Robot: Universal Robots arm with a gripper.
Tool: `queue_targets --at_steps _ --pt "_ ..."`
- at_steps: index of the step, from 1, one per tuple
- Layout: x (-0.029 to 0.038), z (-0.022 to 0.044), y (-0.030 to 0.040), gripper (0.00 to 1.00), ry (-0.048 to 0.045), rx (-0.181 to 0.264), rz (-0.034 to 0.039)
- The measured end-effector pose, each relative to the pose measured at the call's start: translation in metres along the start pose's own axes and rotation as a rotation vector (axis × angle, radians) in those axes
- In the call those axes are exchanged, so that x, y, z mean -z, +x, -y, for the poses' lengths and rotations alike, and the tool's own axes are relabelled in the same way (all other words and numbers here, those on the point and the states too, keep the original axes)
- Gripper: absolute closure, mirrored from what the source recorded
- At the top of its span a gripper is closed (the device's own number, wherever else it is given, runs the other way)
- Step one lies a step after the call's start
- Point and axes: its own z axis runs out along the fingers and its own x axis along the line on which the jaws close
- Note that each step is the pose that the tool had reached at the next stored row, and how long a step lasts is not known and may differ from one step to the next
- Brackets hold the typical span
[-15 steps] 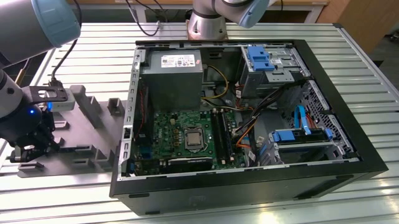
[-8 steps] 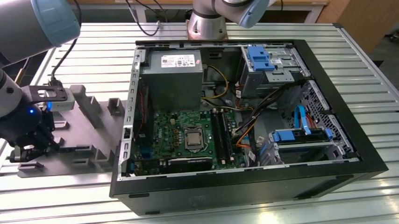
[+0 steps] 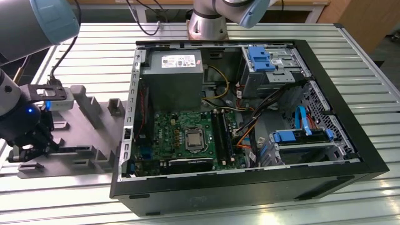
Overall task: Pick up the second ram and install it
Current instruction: 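Pick up the second ram and move it above second insertion slot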
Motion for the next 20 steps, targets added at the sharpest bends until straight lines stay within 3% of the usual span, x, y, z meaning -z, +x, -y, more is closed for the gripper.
queue_targets --at_steps 20 --pt "0.0116 -0.0005 -0.0004 0.88 0.0028 0.000 0.0013"
